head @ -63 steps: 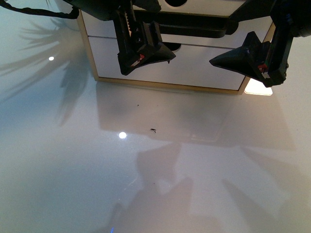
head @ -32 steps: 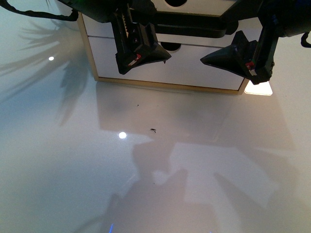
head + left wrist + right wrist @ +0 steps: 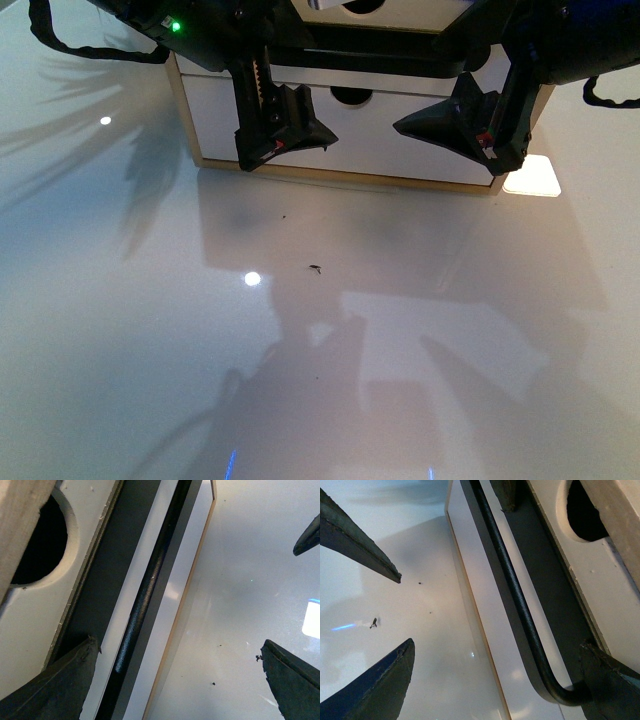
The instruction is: Pull drawer
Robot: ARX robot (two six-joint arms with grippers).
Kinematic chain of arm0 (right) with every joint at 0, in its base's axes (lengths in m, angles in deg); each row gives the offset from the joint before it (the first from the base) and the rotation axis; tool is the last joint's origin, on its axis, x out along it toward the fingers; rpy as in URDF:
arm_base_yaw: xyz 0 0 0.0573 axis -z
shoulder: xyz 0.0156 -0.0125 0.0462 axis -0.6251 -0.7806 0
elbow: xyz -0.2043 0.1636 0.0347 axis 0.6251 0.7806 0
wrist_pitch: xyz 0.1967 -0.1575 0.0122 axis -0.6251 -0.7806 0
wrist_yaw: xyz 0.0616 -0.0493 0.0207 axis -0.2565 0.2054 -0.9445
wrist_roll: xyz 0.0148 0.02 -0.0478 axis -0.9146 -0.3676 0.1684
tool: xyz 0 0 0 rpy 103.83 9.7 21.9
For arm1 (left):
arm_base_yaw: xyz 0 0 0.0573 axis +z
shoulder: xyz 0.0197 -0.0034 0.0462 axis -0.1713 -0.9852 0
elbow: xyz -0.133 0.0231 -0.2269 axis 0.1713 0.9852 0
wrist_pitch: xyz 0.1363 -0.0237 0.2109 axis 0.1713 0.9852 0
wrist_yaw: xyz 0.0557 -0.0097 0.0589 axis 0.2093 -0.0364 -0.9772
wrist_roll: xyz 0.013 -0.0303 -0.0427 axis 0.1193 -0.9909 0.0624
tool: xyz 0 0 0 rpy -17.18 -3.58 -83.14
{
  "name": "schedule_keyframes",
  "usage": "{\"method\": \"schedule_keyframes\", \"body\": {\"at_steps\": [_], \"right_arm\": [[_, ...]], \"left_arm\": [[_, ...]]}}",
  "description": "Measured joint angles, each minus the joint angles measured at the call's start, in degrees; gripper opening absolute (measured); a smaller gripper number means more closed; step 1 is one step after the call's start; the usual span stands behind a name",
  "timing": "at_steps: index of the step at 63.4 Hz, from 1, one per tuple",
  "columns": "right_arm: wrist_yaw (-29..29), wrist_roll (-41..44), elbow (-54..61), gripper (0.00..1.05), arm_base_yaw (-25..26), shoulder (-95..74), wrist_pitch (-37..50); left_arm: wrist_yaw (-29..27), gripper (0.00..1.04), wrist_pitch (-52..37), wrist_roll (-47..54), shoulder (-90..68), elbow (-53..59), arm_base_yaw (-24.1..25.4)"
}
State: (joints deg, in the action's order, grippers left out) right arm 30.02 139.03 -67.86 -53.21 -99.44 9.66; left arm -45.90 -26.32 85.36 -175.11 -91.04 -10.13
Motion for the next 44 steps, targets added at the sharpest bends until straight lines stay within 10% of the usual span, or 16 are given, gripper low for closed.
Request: {"method": "schedule_keyframes", "body": {"at_steps": [44], "right_arm": [[-0.50, 1.03, -1.29, 0.96, -0.90, -2.05, -1.20]], "left_arm": [[0.15, 0.97, 1.16, 2.29, -1.14, -0.57, -0.94]]}}
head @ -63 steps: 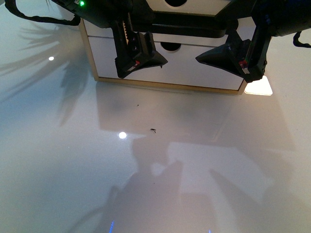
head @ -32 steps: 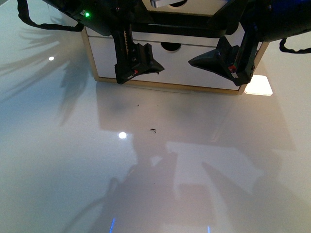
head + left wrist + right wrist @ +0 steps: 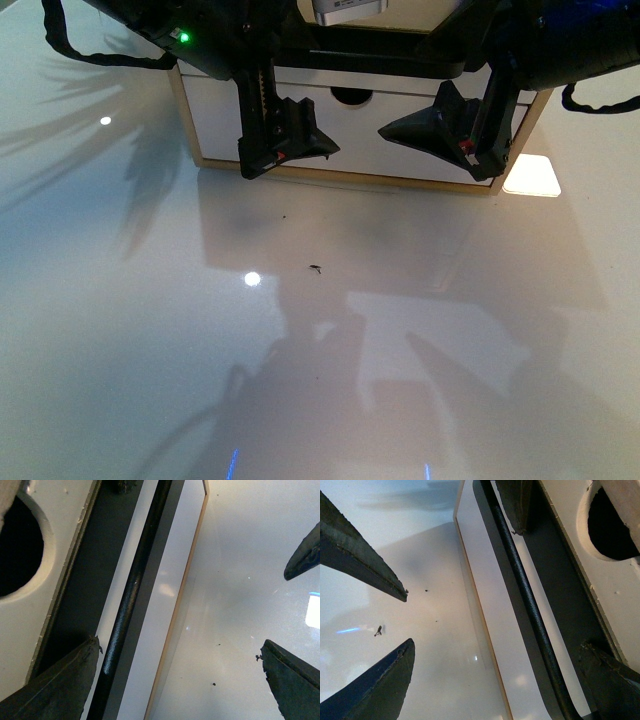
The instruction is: Pull drawer
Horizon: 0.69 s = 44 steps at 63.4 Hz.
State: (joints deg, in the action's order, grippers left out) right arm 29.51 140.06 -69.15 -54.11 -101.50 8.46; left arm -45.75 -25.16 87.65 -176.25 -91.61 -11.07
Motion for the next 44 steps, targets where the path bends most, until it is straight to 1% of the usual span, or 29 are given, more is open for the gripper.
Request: {"method": "schedule_keyframes", "body": {"at_steps": [13, 29, 44], "right_arm": [[-0.87, 1.20, -0.26, 0.96, -0.11, 0.42, -3.21], [-1.60, 2.21, 1.27, 0.96, -0.31, 2.36, -5.77], [-2.16, 2.69, 6.78, 0.96, -1.22, 6.64, -6.08]], "left_arm": [[1.16, 0.97, 0.59, 0.02, 0.04, 0.13, -0.07], [1.88, 0.97, 0.61, 1.66, 2.03, 3.37, -0.07], [3.13, 0.97, -0.07, 3.41, 6.97, 10.38, -0.09]]}}
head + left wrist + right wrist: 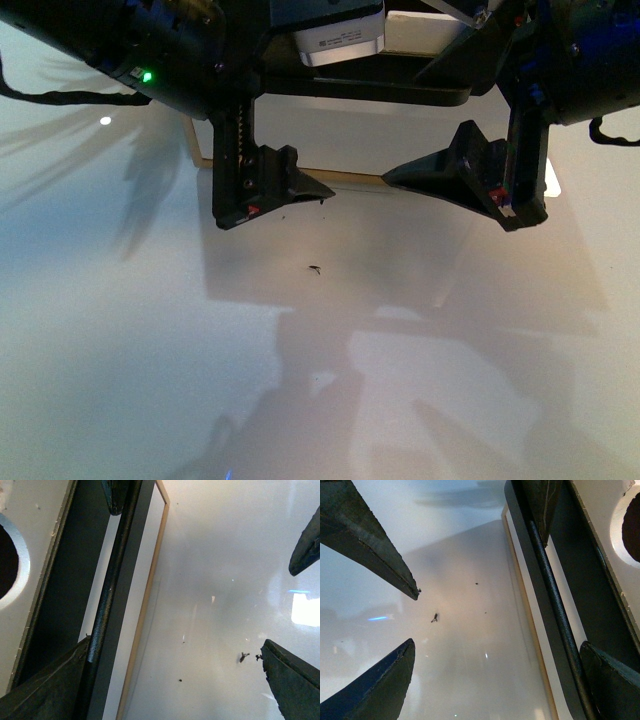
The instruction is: Pull drawer
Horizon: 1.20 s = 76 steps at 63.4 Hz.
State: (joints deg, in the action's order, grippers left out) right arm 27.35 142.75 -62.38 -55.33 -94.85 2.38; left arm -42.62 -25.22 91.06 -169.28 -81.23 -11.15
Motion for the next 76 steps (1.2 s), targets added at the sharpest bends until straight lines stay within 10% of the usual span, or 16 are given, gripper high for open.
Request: {"method": "schedule_keyframes", "body": {"at_steps": [41, 76], "right_arm": [[0.66, -7.85, 12.94, 0.96, -3.41, 13.77, 5.73], [8.24, -26.29, 30.45, 0.96, 9.57, 46.97, 22.49]], "left_arm": [[1.86, 0.97, -4.68, -4.35, 16.76, 16.11, 0.70], [-6.91, 0.97, -29.44, -28.89, 45.48, 36.94, 6.34]]}}
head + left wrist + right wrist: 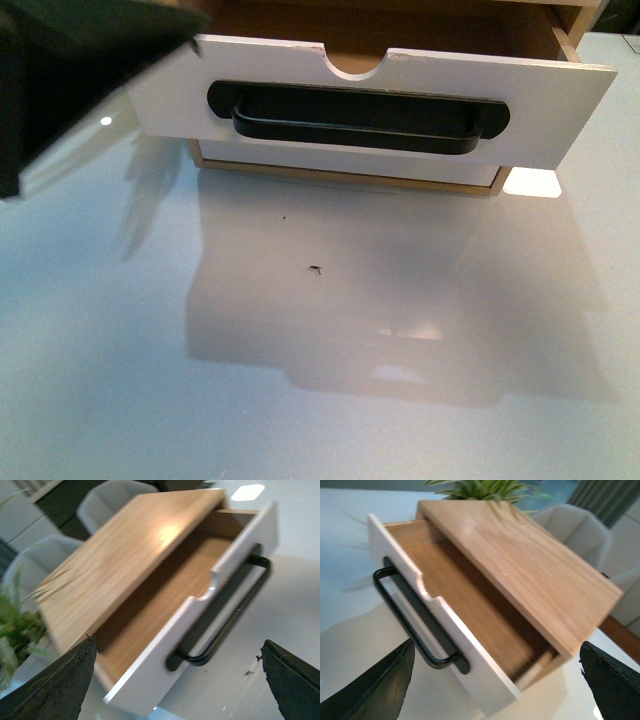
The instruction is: Pull drawer
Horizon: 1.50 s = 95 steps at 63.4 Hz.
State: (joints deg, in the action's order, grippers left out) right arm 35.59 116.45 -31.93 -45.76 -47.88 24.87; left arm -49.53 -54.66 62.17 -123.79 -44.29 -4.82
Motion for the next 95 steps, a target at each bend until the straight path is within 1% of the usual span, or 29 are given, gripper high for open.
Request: {"method": "schedule_keyframes", "body": {"at_steps": [1, 3, 10, 13, 18, 26, 29, 33, 43, 45, 46, 47, 48, 49, 50, 54, 59, 61, 62, 65, 66, 68, 69, 70, 71, 72, 74, 76, 95], "right_arm": [[0.35, -0.44, 0.50, 0.96, 0.42, 0.81, 0.24], [1.73, -2.60, 2.60, 0.96, 2.08, 4.07, 1.31], [6.43, -7.78, 7.43, 0.96, 7.19, 13.38, 1.79], [8.41, -10.16, 9.38, 0.96, 9.73, 17.59, 1.09], [10.71, -13.75, 12.48, 0.96, 13.66, 25.44, -2.86], [13.66, -19.63, 15.54, 0.96, 17.86, 36.22, -9.68], [15.52, -23.23, 16.04, 0.96, 20.94, 40.15, -12.94], [16.55, -26.08, 16.15, 0.96, 22.56, 41.35, -13.75], [16.20, -28.04, 16.17, 0.96, 22.86, 41.53, -13.84], [13.46, -28.35, 16.17, 0.93, 23.67, 42.18, -14.88], [11.21, -28.41, 16.20, 0.90, 24.24, 42.71, -15.96], [9.66, -28.44, 16.50, 0.86, 24.59, 43.36, -16.79], [8.66, -28.44, 16.70, 0.84, 24.63, 43.78, -16.98], [7.80, -28.44, 17.07, 0.81, 24.35, 44.33, -17.20], [7.72, -28.46, 17.44, 0.77, 23.98, 44.83, -17.29], [8.76, -28.48, 18.45, 0.67, 22.51, 45.94, -17.42], [11.34, -28.48, 19.69, 0.53, 20.13, 47.28, -17.42], [12.26, -28.48, 20.28, 0.46, 19.02, 47.76, -17.42], [12.52, -28.48, 20.44, 0.44, 18.75, 47.87, -17.42], [14.27, -28.48, 21.42, 0.32, 16.98, 48.72, -17.42], [14.60, -28.48, 21.55, 0.30, 16.72, 48.87, -17.42], [18.69, -28.52, 22.03, 0.23, 14.23, 49.48, -17.57], [19.71, -28.55, 22.16, 0.21, 13.35, 49.59, -17.57], [22.47, -28.65, 22.64, 0.14, 10.34, 50.05, -17.55], [22.75, -28.63, 22.86, 0.11, 9.18, 50.29, -17.55], [22.73, -28.63, 22.97, 0.09, 8.79, 50.38, -17.55], [22.75, -28.59, 23.32, 0.02, 7.85, 50.66, -17.55], [22.91, -28.70, 23.52, 0.02, 7.56, 50.82, -17.53], [23.54, -28.68, 25.46, 0.02, 7.32, 52.50, -17.18]], "left_arm": [[-0.17, 0.97, -0.20, -0.28, 0.81, 0.50, 0.35], [-2.34, 0.97, -1.20, -2.86, 4.24, 2.75, 1.75], [-5.97, 0.97, -0.92, -9.18, 15.45, 8.66, 4.98], [-8.81, 0.97, 0.68, -12.48, 21.09, 10.71, 6.36], [-12.59, 0.97, 6.32, -18.12, 31.34, 13.07, 10.21], [-14.27, 0.97, 16.83, -25.68, 44.70, 14.56, 15.72], [-13.94, 0.97, 21.55, -29.14, 50.01, 15.17, 18.21], [-13.99, 0.97, 22.36, -31.43, 52.02, 15.63, 19.06], [-13.75, 0.97, 22.47, -33.14, 52.24, 15.67, 19.23], [-13.99, 0.97, 22.51, -33.16, 52.28, 15.67, 19.19], [-15.43, 0.95, 23.26, -33.05, 52.81, 15.67, 18.58], [-18.03, 0.92, 24.48, -33.11, 53.37, 15.65, 17.88], [-18.53, 0.90, 25.14, -33.11, 53.68, 15.69, 17.33], [-20.59, 0.87, 25.92, -33.11, 54.38, 16.00, 16.57], [-21.84, 0.83, 26.21, -33.11, 54.90, 16.33, 15.87], [-22.71, 0.73, 26.27, -33.11, 55.91, 17.14, 15.15], [-23.39, 0.58, 26.12, -33.11, 56.96, 18.38, 14.95], [-23.39, 0.51, 25.90, -33.11, 57.35, 19.12, 14.91], [-23.39, 0.49, 25.88, -33.11, 57.44, 19.30, 14.91], [-23.37, 0.37, 25.66, -33.11, 58.07, 20.41, 14.88], [-23.37, 0.35, 25.62, -33.11, 58.21, 20.55, 14.88], [-23.34, 0.28, 25.44, -33.11, 58.55, 21.00, 14.86], [-23.32, 0.26, 25.42, -33.11, 58.62, 21.09, 14.86], [-23.37, 0.19, 25.33, -33.11, 58.97, 21.49, 14.84], [-23.43, 0.16, 25.29, -33.14, 59.14, 21.70, 14.84], [-23.43, 0.14, 25.27, -33.11, 59.25, 21.79, 14.84], [-23.34, 0.07, 25.05, -33.11, 59.54, 22.18, 14.84], [-23.37, 0.02, 25.00, -33.27, 59.76, 22.49, 14.82], [-23.39, 0.03, 24.68, -33.16, 61.42, 24.63, 14.82]]}}
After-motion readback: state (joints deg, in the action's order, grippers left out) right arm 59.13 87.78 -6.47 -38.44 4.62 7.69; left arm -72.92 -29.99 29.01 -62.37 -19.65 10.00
